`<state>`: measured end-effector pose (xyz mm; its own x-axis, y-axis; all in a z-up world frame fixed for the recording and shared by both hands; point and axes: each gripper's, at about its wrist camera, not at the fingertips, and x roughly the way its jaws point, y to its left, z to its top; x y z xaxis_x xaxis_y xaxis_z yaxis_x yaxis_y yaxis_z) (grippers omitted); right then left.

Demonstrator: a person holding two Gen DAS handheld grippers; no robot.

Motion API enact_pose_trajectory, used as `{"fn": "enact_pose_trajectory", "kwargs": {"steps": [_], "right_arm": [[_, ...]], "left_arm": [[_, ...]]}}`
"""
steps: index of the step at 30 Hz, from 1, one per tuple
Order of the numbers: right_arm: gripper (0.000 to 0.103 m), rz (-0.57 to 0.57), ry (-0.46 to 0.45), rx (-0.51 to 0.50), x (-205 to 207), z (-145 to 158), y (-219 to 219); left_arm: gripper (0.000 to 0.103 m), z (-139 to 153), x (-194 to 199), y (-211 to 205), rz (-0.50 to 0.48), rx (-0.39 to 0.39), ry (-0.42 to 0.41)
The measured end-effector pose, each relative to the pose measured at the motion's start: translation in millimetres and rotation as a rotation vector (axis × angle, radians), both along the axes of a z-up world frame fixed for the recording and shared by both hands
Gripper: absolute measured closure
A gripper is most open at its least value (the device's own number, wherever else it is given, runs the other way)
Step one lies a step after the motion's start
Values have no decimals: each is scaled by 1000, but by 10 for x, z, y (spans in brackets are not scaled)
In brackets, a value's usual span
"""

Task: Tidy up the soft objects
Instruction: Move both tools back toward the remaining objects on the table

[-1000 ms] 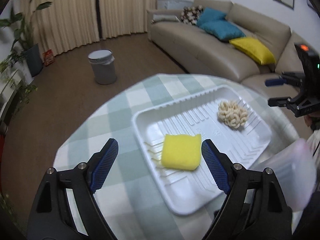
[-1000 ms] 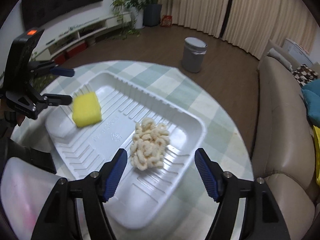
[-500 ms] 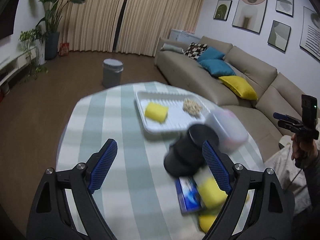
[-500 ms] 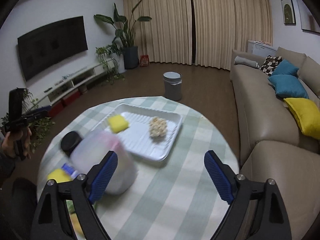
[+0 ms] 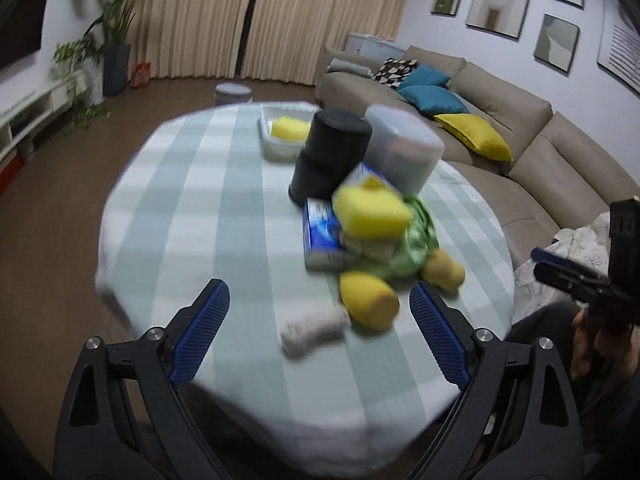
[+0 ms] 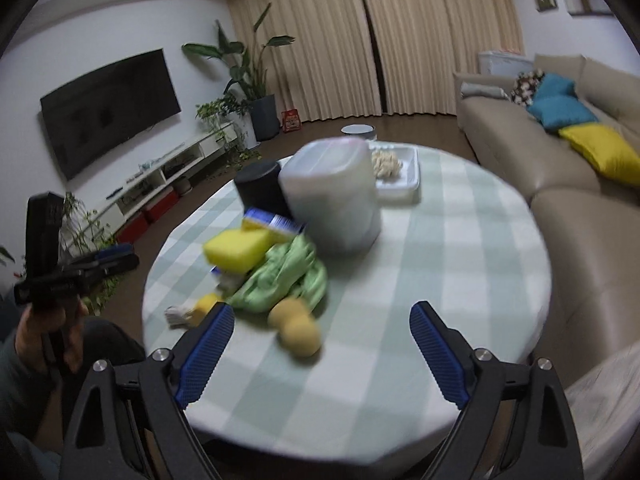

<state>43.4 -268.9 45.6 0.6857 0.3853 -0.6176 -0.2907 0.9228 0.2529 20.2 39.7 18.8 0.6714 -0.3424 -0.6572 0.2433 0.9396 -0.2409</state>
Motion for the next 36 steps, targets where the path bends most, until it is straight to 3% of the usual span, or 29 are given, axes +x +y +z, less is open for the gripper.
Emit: {"fn": "enact_pose_trajectory", "kwargs": {"steps": [3,6,9,14,21,25,32,36], "right_arm": [[11,-23,44,32,-116,-169,136],[11,-56,52,-28,-186,-276,298],[11,-42,36,-87,-249,-295,471],[11,-24,37,-110,-223,-328,540],[11,-46,204,-12,82,-481,401],[11,0,168,-97,225,-478,513],[13,46,184,-134,580,-510,549],[25,104,232,-188,712,-646,603]], "left_arm": [[11,-180,-105,-12,25,-25,54],[10,-285,-156,-29,30,-69,115],[11,-313,-193,-115,42,-20,95],[10,-320,-244,-250,-46,18,-6],[10,-296,-39,-253,-90,18,58],[10,-340,144,-186,-41,41,116],[10,-494,276,-293,-76,105,162],[10,-558,329,-407,-140,178,180]]}}
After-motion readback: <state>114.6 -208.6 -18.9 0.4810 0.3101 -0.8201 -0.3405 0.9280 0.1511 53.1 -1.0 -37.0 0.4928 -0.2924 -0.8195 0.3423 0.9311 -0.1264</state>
